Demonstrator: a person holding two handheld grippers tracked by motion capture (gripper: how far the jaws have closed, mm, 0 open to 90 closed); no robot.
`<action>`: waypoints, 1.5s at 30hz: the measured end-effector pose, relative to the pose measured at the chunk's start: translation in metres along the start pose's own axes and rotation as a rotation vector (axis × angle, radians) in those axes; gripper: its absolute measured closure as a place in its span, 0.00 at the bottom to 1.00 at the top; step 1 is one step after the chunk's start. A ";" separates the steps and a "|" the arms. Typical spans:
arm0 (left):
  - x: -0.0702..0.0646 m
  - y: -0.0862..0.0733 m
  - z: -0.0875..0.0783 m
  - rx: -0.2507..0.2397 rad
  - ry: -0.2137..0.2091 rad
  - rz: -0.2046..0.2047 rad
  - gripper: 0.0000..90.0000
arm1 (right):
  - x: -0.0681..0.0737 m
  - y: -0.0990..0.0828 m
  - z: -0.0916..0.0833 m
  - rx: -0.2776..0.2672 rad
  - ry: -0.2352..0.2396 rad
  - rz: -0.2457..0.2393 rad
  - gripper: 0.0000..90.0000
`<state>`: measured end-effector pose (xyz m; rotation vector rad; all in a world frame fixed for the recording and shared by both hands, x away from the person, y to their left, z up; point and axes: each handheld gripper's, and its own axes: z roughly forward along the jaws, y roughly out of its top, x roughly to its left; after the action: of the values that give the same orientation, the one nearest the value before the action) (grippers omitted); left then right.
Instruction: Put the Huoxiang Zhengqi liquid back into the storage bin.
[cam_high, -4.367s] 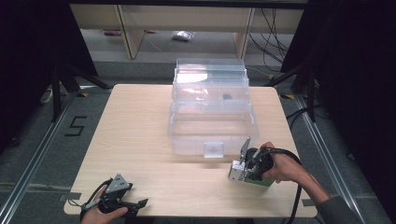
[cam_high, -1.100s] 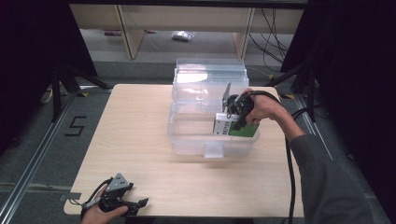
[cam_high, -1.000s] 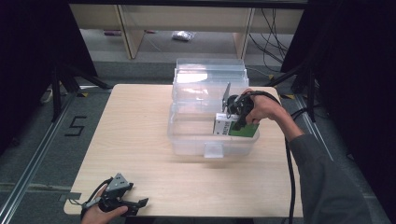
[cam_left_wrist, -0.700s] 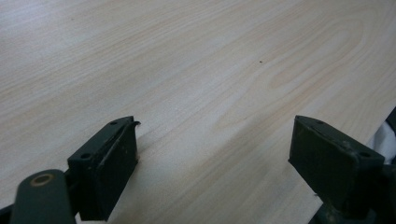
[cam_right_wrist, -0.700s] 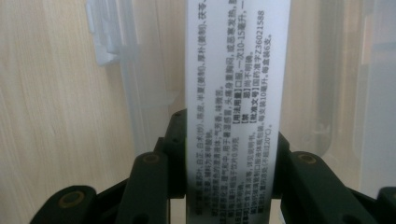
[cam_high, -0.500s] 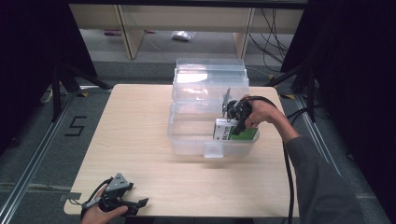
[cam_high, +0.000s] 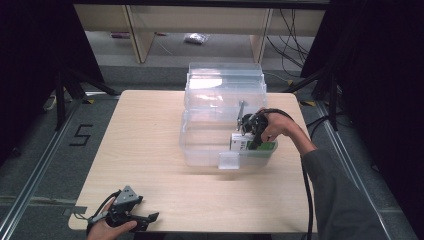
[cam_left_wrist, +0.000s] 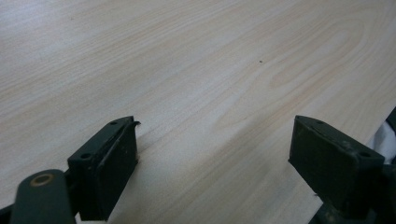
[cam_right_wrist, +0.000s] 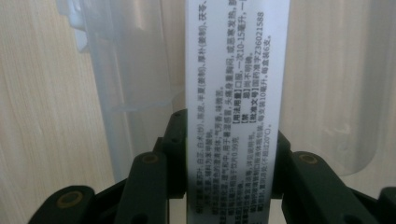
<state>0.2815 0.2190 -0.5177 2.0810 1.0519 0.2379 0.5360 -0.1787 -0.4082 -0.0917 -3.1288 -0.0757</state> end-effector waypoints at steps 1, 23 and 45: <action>0.000 0.000 0.000 -0.002 0.000 -0.003 0.16 | 0.000 0.000 0.001 -0.001 -0.004 0.001 0.71; 0.000 0.000 0.000 0.002 0.000 0.003 0.16 | 0.011 -0.010 -0.042 -0.147 -0.042 0.128 0.59; 0.000 0.000 0.000 0.002 0.000 -0.009 0.16 | 0.024 -0.018 -0.054 -0.251 -0.103 0.261 0.41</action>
<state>0.2815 0.2188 -0.5178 2.0777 1.0614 0.2331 0.5112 -0.1975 -0.3551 -0.5187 -3.1577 -0.4734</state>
